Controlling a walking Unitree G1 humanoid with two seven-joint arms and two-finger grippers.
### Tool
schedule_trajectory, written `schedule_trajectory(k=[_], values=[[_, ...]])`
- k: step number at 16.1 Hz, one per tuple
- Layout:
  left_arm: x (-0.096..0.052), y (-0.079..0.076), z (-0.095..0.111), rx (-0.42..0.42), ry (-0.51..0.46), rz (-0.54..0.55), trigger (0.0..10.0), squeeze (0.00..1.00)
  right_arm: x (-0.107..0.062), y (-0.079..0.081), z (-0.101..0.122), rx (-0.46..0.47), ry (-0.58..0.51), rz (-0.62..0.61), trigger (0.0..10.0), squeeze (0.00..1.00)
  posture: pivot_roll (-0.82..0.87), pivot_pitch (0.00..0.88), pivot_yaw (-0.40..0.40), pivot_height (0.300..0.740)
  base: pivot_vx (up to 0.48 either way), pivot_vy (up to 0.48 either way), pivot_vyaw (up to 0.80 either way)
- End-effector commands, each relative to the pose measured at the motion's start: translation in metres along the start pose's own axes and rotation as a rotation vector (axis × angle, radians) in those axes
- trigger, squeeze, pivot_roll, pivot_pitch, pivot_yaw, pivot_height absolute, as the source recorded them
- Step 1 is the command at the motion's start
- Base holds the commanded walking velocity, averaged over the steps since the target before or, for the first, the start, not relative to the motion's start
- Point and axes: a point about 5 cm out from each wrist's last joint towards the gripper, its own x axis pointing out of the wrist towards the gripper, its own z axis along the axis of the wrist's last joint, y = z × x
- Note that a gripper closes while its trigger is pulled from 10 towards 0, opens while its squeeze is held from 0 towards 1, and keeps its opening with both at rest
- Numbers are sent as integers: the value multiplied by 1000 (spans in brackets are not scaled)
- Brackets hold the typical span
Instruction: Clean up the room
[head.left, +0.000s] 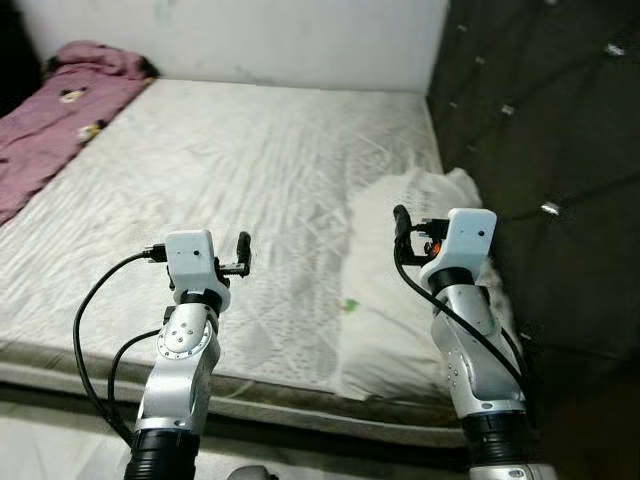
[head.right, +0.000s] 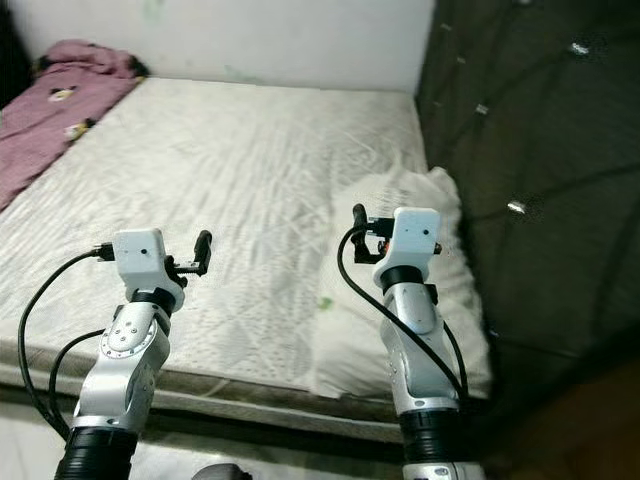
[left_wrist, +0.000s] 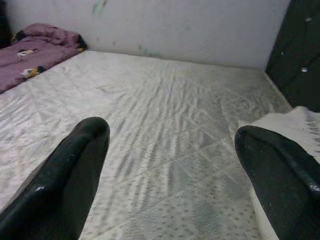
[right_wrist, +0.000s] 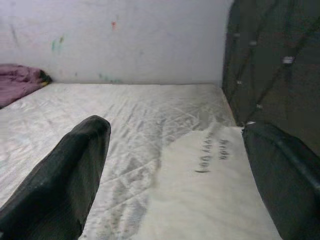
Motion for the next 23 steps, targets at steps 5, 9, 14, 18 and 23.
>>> schedule_trajectory(k=[5,9,14,18,23], values=[[3,1,1,-8,-5,8,10000,0,0,2,-4,-1,20,23,10000,0,34,0,27,740,0,480,-535],[5,1,2,-4,-5,15,10000,0,2,5,-4,-11,26,41,10000,0,32,0,26,740,0,480,0],[6,0,3,-8,-12,15,10000,0,1,6,-5,-40,22,54,10000,0,29,0,26,740,0,480,160],[5,-3,3,-45,-14,-5,10000,0,0,5,-9,-34,40,54,10000,0,31,0,23,740,0,480,200],[3,-4,3,-57,-14,-11,10000,0,-2,6,-13,-38,63,58,10000,0,28,0,22,740,0,480,0]])
